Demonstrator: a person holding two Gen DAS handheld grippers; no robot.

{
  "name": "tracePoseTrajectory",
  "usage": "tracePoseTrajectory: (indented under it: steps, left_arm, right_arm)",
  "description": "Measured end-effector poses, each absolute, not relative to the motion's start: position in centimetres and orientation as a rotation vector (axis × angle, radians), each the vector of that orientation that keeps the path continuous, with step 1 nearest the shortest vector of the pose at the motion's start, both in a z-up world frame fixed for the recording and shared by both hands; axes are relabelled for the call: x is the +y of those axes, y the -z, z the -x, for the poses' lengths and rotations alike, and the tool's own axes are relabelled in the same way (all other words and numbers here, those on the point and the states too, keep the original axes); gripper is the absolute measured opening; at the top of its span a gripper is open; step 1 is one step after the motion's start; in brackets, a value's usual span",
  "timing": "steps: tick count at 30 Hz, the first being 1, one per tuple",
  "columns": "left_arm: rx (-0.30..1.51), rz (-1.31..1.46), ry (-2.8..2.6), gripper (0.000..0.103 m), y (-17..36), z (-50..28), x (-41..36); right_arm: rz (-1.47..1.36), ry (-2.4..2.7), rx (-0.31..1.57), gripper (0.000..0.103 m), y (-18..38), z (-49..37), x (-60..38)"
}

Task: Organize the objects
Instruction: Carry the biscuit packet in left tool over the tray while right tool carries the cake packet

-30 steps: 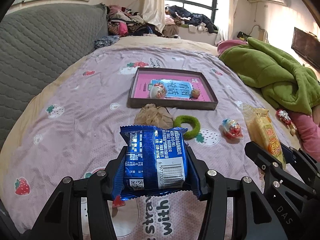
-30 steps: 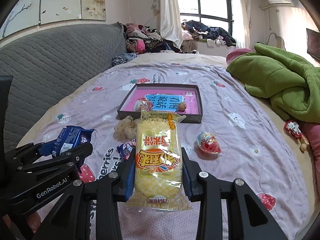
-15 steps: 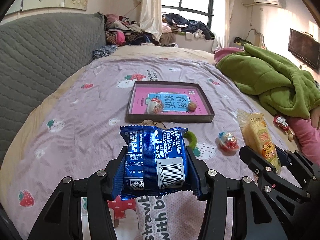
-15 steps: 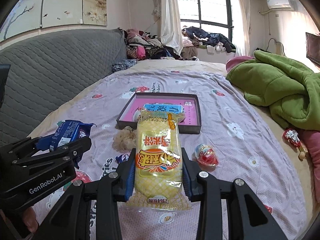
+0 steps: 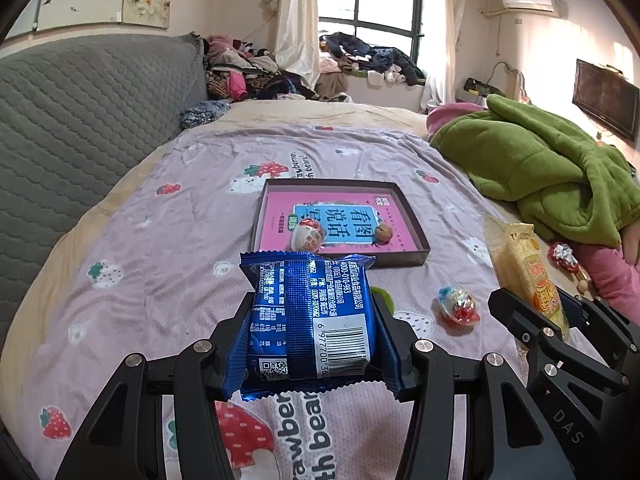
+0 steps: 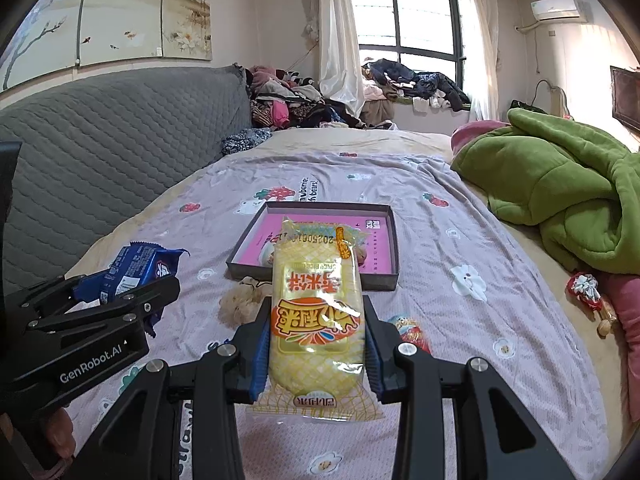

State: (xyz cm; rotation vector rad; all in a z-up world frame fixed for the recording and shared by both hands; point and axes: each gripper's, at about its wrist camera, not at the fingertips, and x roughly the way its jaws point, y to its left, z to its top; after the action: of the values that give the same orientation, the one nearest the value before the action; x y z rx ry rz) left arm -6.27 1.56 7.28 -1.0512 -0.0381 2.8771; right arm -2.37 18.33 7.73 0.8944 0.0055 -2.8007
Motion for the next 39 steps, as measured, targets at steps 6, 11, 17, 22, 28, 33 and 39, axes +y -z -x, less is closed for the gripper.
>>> tracePoseTrajectory:
  steps: [6, 11, 17, 22, 28, 33, 39]
  left_arm:
    - [-0.039, 1.05, -2.868, 0.055, -7.1, 8.0, 2.1]
    - [-0.037, 1.056, -2.858, 0.055, -6.8, 10.0, 2.7]
    - [-0.024, 1.061, -2.857, 0.055, -6.3, 12.4, 3.3]
    - [-0.025, 1.063, -2.85, 0.055, -6.2, 14.8, 3.9]
    - [0.008, 1.036, -2.853, 0.055, -6.9, 17.4, 4.8]
    - [0.015, 1.039, -2.835, 0.055, -7.2, 20.1, 5.6]
    - [0.016, 1.047, -2.814, 0.055, -6.8, 23.4, 6.7]
  right_arm:
    - [-0.91, 2.801, 0.008, 0.039, -7.3, 4.0, 18.6]
    - [-0.915, 2.805, 0.027, 0.039, -7.0, 5.7, 18.9]
    - [-0.923, 2.808, 0.055, 0.039, -6.7, 8.0, 19.4]
    - [-0.921, 2.808, 0.072, 0.039, -6.7, 10.0, 19.7]
    - [-0.907, 2.81, 0.092, 0.039, -6.9, 12.5, 19.8]
    - [-0.913, 2.809, 0.082, 0.039, -6.8, 15.0, 20.0]
    - [-0.908, 2.823, 0.057, 0.039, -6.7, 18.0, 21.0]
